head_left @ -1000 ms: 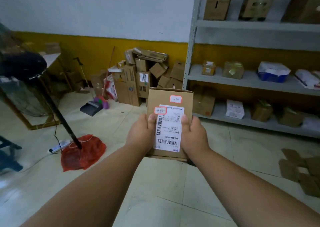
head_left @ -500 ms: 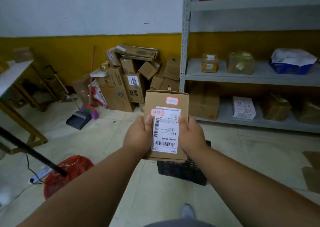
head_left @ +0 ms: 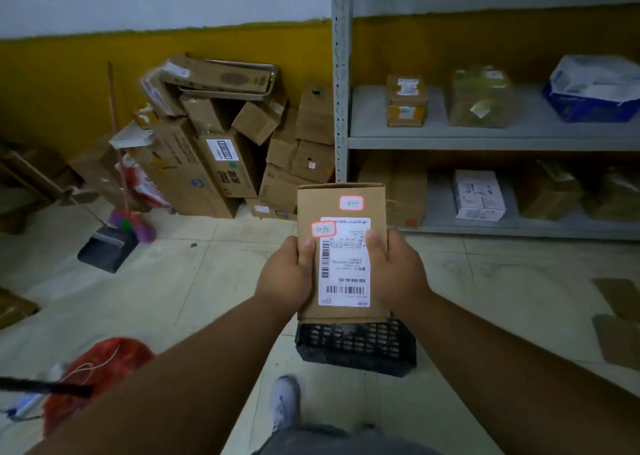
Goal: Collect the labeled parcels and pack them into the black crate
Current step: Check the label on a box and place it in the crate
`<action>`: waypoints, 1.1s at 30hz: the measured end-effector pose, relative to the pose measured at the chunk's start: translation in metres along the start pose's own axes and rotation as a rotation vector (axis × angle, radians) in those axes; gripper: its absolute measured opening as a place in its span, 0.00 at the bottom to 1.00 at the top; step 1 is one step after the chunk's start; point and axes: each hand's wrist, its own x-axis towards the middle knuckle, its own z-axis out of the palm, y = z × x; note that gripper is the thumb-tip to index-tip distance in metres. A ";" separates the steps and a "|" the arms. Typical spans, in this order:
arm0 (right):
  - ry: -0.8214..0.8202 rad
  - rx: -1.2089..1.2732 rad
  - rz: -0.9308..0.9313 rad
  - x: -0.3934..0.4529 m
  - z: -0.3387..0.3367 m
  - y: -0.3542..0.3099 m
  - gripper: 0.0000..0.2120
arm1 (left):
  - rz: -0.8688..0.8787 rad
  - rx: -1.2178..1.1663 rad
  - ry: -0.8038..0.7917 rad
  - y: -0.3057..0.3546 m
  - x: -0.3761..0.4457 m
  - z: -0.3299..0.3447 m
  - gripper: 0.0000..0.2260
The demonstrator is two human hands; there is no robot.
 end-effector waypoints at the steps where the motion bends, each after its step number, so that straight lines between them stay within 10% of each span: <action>1: -0.022 -0.012 0.028 0.010 0.002 0.000 0.17 | 0.000 0.024 -0.015 -0.004 0.015 0.002 0.21; 16: -0.055 -0.071 0.345 0.144 0.094 0.038 0.18 | 0.011 0.207 -0.409 -0.085 0.219 0.051 0.16; 33: -0.188 -0.165 0.722 0.205 0.363 0.425 0.18 | -0.438 0.063 -0.544 -0.391 0.250 0.409 0.12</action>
